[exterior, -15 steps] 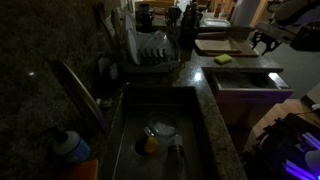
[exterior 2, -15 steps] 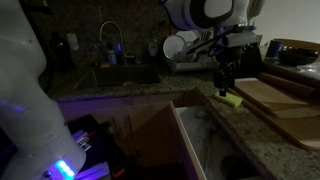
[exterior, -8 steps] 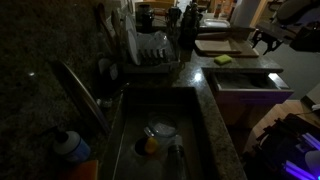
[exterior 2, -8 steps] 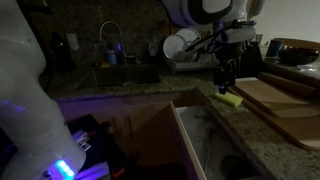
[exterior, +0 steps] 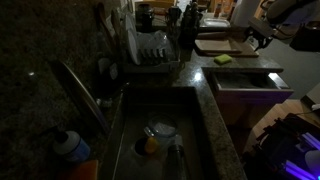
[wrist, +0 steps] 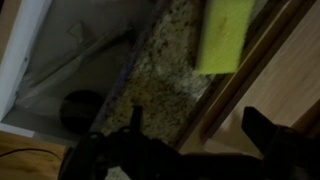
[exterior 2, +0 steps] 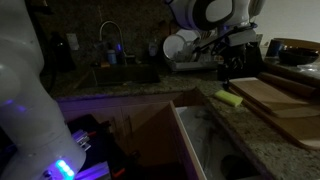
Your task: Put the sponge in the open drawer
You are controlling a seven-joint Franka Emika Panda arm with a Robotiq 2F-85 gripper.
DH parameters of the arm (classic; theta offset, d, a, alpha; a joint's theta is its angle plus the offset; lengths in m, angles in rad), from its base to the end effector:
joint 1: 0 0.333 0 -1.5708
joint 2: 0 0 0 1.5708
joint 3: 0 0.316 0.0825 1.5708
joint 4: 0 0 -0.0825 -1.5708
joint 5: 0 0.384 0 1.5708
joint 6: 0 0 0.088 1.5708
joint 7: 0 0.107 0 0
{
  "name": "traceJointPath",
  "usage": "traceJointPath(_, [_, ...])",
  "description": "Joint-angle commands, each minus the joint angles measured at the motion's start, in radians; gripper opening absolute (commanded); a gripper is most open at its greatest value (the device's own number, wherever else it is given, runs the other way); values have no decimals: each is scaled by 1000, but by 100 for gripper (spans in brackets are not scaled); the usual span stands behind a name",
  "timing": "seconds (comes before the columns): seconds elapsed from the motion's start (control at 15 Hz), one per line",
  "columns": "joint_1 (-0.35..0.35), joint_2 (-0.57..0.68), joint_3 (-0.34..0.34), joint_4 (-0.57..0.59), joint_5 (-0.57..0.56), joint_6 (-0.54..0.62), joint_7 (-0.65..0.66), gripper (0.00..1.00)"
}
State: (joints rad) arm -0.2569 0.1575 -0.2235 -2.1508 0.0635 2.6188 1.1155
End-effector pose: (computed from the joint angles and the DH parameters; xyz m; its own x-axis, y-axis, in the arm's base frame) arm 0.5212 -0.2703 0.3623 -0.0844 -0.9886 0.1250 -0.9579 0.0460 -0.2835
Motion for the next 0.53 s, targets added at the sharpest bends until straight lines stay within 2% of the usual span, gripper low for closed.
traceJointPath(0.0, [-7, 46, 60, 109, 253, -75, -257, 100])
traceJointPath(0.07, [-17, 62, 73, 140, 338, -136, -341, 100])
traceJointPath(0.13, [27, 22, 30, 70, 241, -59, -221, 100])
traceJointPath(0.2, [26, 29, 38, 93, 292, -93, -275, 100])
traceJointPath(0.33, [24, 42, 40, 116, 315, -114, -305, 100])
traceJointPath(0.47, [36, 92, 6, 147, 225, -126, -233, 100])
